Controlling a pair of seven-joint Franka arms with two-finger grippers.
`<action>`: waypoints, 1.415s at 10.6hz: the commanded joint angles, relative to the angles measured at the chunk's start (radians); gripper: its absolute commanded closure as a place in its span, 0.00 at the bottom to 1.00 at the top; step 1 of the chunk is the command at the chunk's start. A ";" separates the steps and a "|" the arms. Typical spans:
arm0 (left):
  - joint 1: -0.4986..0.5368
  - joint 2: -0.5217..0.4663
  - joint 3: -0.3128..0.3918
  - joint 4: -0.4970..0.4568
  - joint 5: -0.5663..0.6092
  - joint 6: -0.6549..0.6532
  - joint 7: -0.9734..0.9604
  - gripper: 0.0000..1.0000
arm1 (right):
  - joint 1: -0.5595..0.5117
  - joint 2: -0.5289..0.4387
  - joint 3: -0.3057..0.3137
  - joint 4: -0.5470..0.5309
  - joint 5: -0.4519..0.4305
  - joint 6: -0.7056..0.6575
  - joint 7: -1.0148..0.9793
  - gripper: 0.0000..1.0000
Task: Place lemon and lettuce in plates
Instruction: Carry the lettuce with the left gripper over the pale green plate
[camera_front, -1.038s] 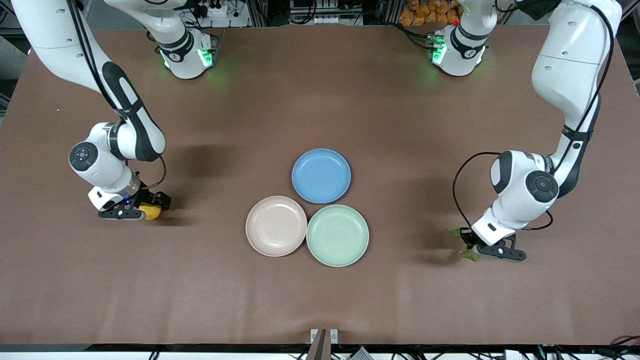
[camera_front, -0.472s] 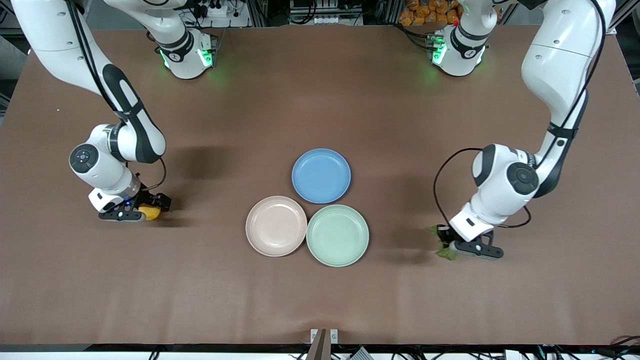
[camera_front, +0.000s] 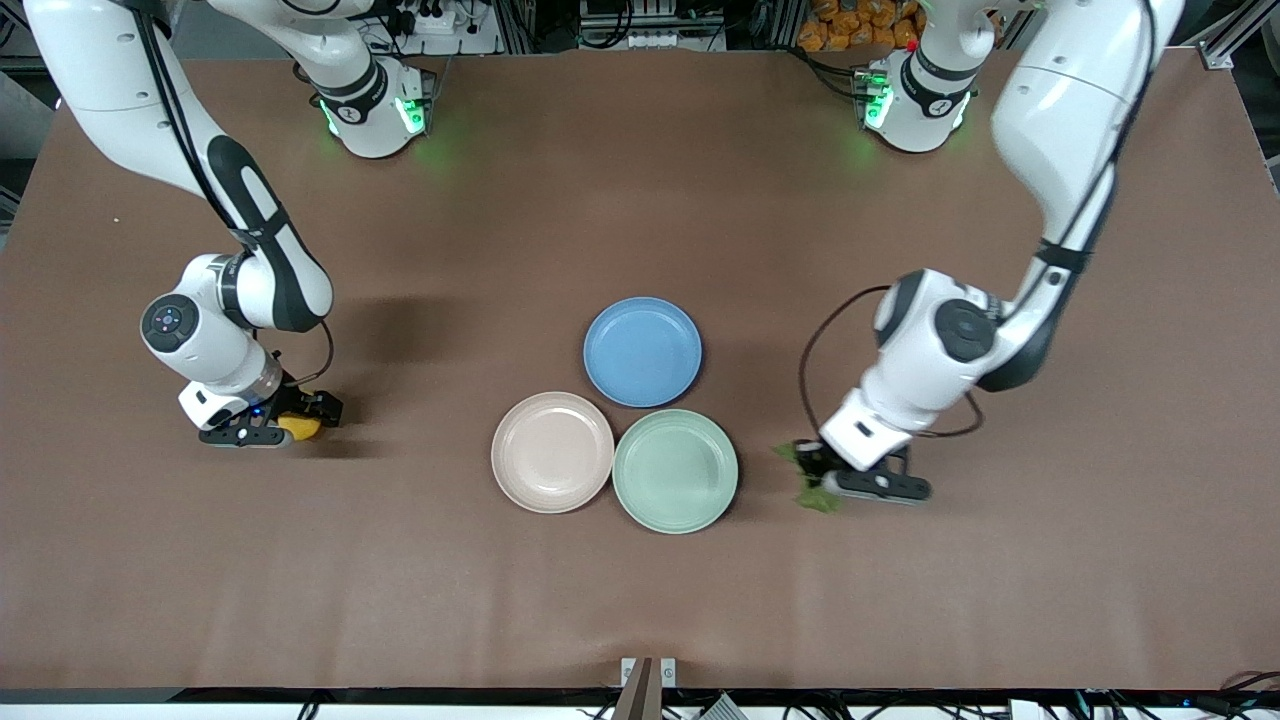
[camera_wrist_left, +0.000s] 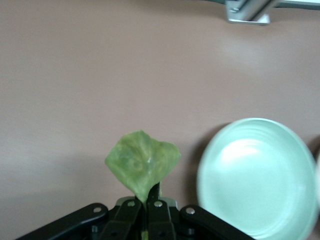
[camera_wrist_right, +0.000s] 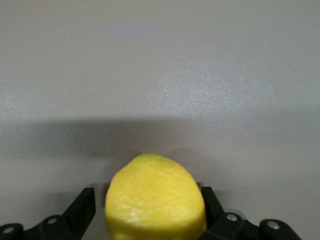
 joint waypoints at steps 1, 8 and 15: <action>-0.103 0.064 0.016 0.093 0.007 -0.003 -0.177 1.00 | -0.012 0.020 0.008 0.024 0.014 0.006 -0.086 0.24; -0.362 0.260 0.192 0.237 0.001 0.097 -0.259 1.00 | 0.000 0.001 0.008 0.137 0.016 -0.200 -0.085 0.56; -0.369 0.247 0.197 0.231 0.006 0.088 -0.365 0.00 | 0.149 -0.032 0.011 0.181 0.025 -0.268 0.168 0.56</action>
